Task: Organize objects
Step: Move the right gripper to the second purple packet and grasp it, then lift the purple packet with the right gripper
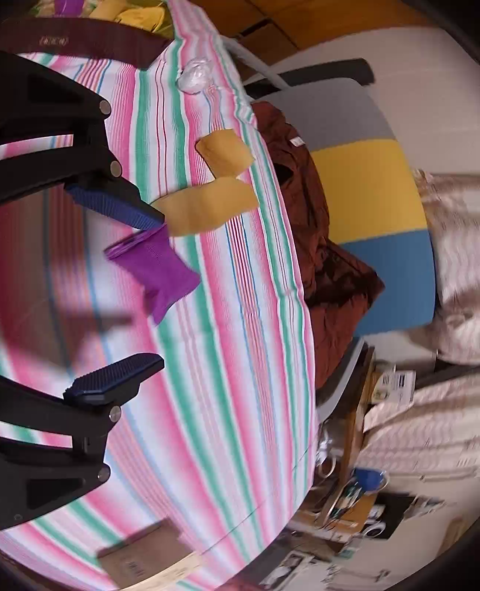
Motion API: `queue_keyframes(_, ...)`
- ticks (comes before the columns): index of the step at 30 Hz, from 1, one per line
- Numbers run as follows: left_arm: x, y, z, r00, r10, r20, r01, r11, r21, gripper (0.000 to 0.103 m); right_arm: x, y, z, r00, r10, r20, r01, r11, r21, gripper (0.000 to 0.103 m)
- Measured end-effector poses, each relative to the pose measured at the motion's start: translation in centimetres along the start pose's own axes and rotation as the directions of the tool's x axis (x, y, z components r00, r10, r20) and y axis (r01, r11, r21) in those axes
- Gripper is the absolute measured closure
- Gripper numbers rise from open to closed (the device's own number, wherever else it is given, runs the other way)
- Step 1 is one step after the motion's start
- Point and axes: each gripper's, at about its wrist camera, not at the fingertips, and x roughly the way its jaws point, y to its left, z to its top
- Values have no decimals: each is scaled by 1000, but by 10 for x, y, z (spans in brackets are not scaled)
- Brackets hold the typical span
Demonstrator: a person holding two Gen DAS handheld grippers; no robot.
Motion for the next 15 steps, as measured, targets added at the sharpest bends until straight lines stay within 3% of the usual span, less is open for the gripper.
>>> queue_keyframes(6,3,-8,3,1000,4,-14,-4,1000,16,0,34,15,1,998,-47,-44,41,991,-125,32)
queue_keyframes(10,7,-15,6,1000,-4,-19,4,1000,23,0,44,11,1,997,-1,-79,-8,993,-114,33)
queue_keyframes(15,13,-28,9,999,-20,-31,21,999,36,0,49,7,-4,996,23,-85,-31,995,-96,55)
